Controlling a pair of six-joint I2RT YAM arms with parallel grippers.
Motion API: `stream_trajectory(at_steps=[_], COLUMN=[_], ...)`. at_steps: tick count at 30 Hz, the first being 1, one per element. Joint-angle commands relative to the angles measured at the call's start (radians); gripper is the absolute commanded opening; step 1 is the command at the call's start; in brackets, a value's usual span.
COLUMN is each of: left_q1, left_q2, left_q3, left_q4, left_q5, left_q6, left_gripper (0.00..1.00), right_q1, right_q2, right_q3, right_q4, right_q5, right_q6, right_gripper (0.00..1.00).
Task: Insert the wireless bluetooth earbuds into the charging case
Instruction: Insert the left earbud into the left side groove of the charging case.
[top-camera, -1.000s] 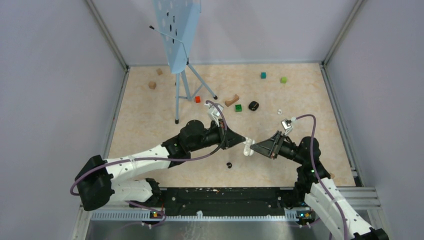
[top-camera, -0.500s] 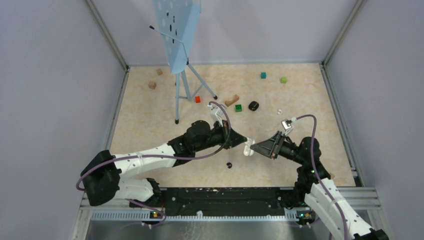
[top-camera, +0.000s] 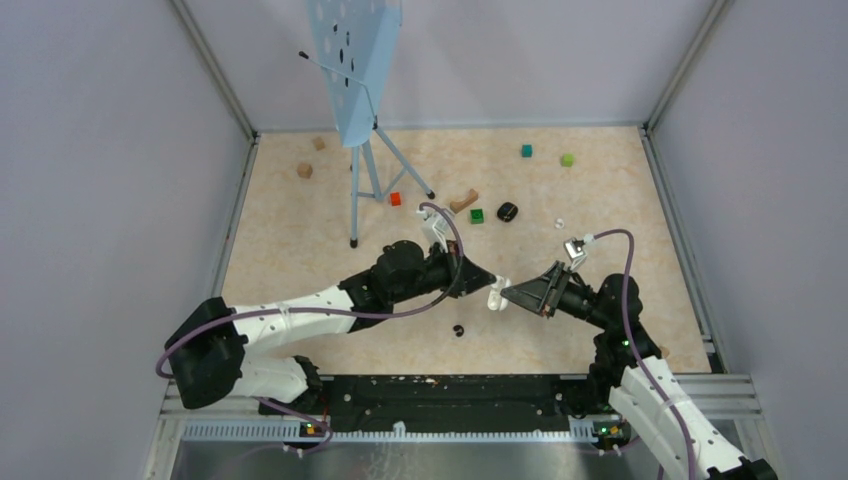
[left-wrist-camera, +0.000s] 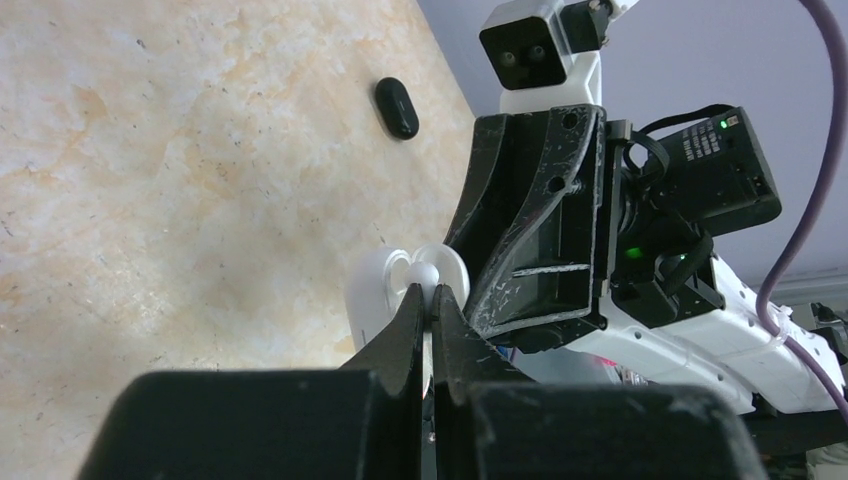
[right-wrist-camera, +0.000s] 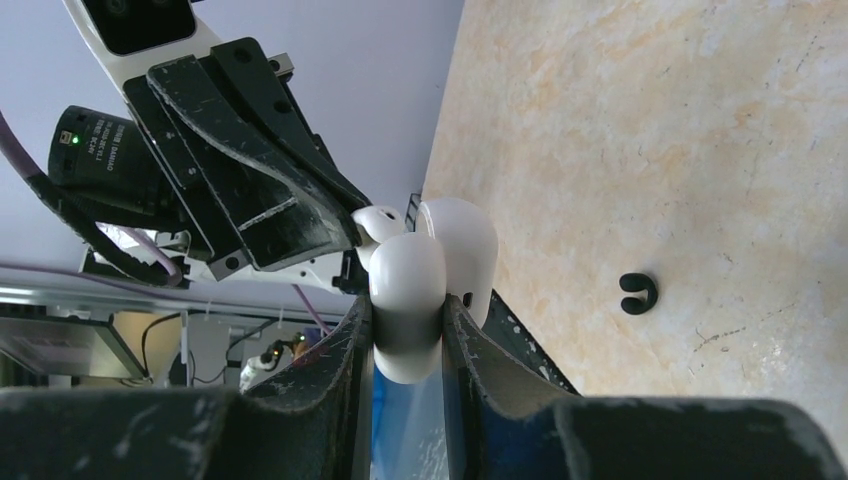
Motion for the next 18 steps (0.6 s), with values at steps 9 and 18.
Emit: stream_trajectory(at_steps=[9,18], left_q1=[-0.017,-0.047], left_q2=[0.009,0.041], left_q3=[0.010,0.037], left_q4=[0.039,0.004], left_q5=[-0.020,-0.059], left_q6=[-0.007,0.007], left_gripper=[0.00,0.00], right_q1=[-0.008,-0.008], right_q2=[-0.007,-0.008], right_q3=[0.016,0.021], right_q4=[0.093,0.100], right_q5=[0.001,-0.004], right_q6=[0.044,0.046], right_gripper=[0.00,0.00])
